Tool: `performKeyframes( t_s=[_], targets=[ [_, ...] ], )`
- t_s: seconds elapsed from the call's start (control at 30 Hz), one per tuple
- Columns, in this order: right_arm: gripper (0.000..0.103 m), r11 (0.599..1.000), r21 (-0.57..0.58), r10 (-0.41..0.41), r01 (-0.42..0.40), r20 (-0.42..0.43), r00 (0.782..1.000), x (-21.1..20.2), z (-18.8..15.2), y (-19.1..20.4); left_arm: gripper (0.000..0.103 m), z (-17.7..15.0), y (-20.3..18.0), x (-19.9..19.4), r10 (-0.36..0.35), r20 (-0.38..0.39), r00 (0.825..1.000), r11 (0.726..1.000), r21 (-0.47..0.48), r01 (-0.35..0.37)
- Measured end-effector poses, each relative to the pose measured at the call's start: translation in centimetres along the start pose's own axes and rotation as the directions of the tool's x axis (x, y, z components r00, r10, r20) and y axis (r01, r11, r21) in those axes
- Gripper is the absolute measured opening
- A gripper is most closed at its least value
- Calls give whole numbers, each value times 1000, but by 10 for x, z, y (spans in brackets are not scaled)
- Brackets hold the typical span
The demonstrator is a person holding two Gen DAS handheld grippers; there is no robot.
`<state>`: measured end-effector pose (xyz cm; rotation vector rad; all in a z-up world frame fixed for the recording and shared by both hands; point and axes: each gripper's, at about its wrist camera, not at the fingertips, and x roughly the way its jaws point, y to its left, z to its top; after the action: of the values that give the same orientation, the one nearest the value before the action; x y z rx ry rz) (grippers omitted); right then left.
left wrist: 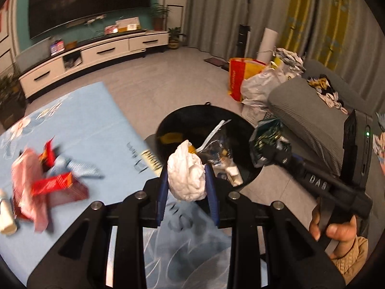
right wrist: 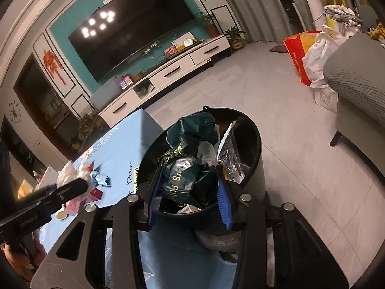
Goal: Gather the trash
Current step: 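Carry both items over the black bin and open both tools to drop them, then move both open tools back over the trash on the table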
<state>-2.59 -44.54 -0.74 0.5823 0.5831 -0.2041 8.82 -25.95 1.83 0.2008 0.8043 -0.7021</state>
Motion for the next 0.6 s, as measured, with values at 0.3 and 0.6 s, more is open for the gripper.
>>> performKeyframes(
  t_s=[0.3, 0.6],
  targets=[
    [44, 1000, 8, -8, 8, 3, 1000, 23, 13, -12, 34, 23, -17, 62, -27, -42, 999, 999, 26, 28],
    [68, 996, 85, -7, 7, -4, 1000, 30, 14, -29, 67, 25, -15, 75, -4, -45, 999, 1000, 21, 5]
  ],
)
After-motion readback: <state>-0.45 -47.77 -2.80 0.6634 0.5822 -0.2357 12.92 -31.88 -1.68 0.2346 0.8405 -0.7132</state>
